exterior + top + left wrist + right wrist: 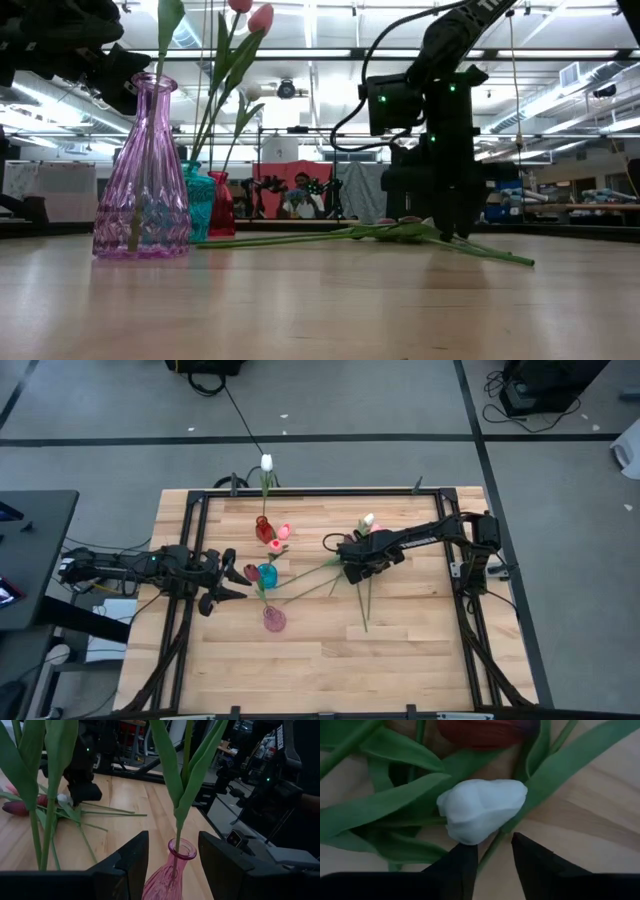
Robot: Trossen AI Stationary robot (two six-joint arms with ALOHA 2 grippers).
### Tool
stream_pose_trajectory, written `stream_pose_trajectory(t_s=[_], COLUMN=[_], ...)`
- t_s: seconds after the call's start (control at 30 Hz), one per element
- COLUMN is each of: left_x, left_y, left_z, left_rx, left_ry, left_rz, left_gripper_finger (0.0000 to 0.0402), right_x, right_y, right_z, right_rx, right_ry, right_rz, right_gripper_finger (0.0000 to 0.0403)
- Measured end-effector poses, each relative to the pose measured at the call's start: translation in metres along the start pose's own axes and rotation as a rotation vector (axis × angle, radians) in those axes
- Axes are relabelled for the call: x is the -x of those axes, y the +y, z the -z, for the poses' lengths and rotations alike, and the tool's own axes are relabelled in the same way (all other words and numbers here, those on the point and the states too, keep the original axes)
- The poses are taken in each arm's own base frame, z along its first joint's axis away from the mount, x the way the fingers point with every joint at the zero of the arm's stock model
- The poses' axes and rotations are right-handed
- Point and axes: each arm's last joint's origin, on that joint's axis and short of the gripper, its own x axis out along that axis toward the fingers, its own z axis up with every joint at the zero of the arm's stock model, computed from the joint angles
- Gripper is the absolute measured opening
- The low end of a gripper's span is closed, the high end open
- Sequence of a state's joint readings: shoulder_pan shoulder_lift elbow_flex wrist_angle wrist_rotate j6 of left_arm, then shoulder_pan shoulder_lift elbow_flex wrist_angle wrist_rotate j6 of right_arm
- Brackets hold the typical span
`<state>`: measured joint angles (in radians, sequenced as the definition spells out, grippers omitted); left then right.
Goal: Sort flowers into vase by color
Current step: Put the pink flower into the blue vase
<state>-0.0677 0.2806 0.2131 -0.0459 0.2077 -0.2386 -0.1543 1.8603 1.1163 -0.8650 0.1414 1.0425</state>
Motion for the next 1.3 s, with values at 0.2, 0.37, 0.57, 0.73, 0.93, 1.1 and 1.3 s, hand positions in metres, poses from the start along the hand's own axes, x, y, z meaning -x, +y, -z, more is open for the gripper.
stream_pose_trajectory(t_s=[0.2,0.37,0.57,0.73,0.93,1.1,1.3], left_x=[0.000,0.000,0.000,0.000,0.000,0.000,0.000], left_y=[0.000,0.000,0.001,0.002,0.003,0.004,-0.003], left_z=[0.000,0.000,0.002,0.004,0.003,0.002,0.002], left_rx=[0.001,0.001,0.005,0.008,-0.016,-0.020,-0.020], left_ry=[0.001,0.000,0.014,0.029,0.021,0.008,0.037], left_rz=[-0.001,-0.010,-0.019,-0.062,-0.096,-0.103,0.102], left_gripper_finger=[0.0176,0.0176,0.0176,0.0176,0.0176,0.0176,0.0176], right_x=[0.000,-0.001,0.011,0.044,0.093,0.126,0.147], right_y=[0.001,-0.001,-0.014,-0.027,-0.016,0.002,0.027], right_z=[0.000,0.000,0.005,0.012,0.028,0.043,0.058], right_rx=[0.031,0.078,0.098,0.068,0.168,0.289,0.440], right_ry=[-0.019,-0.024,-0.013,-0.118,-0.424,-0.622,-0.777], right_rz=[0.000,0.018,0.099,0.089,-0.150,-0.395,-0.621], right_gripper_finger=[0.0046,0.0013,0.0006,0.0006,0.0005,0.0005,0.0006])
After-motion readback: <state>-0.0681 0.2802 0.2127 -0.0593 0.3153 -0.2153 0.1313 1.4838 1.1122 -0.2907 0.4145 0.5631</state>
